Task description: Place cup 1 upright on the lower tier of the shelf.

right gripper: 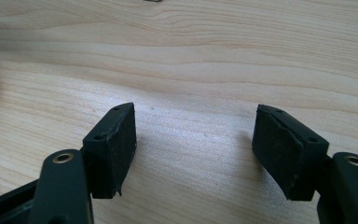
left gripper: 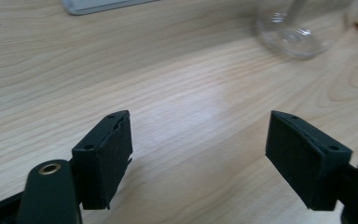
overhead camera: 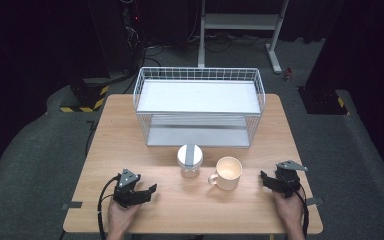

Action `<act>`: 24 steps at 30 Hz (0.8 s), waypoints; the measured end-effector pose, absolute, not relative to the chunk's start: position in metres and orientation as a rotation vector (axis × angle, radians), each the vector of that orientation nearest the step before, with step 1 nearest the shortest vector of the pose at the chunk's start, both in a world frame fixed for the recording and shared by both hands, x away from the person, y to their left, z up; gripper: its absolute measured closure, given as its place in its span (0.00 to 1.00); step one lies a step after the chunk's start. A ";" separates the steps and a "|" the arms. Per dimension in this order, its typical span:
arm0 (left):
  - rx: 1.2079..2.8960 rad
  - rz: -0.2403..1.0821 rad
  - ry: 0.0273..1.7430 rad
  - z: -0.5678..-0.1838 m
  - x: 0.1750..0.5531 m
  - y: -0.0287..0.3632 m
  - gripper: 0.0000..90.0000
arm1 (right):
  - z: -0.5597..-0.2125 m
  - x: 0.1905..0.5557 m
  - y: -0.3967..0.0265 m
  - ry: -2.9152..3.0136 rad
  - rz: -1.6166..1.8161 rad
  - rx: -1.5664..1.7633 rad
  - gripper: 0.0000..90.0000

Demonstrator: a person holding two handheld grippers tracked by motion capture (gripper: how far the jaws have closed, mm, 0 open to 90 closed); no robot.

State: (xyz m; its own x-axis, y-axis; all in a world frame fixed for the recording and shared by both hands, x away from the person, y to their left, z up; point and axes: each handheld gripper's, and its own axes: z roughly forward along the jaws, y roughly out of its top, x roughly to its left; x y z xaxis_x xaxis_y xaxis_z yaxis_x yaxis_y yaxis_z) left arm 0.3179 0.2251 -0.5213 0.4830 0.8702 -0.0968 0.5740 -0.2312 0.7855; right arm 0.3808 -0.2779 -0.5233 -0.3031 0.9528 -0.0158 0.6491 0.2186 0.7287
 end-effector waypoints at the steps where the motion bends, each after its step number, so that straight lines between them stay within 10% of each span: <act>1: 1.935 0.467 1.190 -0.521 0.318 0.224 0.24 | -0.523 0.381 -0.278 2.033 0.865 1.476 0.34; 24: 1.954 0.404 1.050 -0.509 0.321 0.174 0.14 | -0.523 0.380 -0.278 2.033 0.863 1.474 0.34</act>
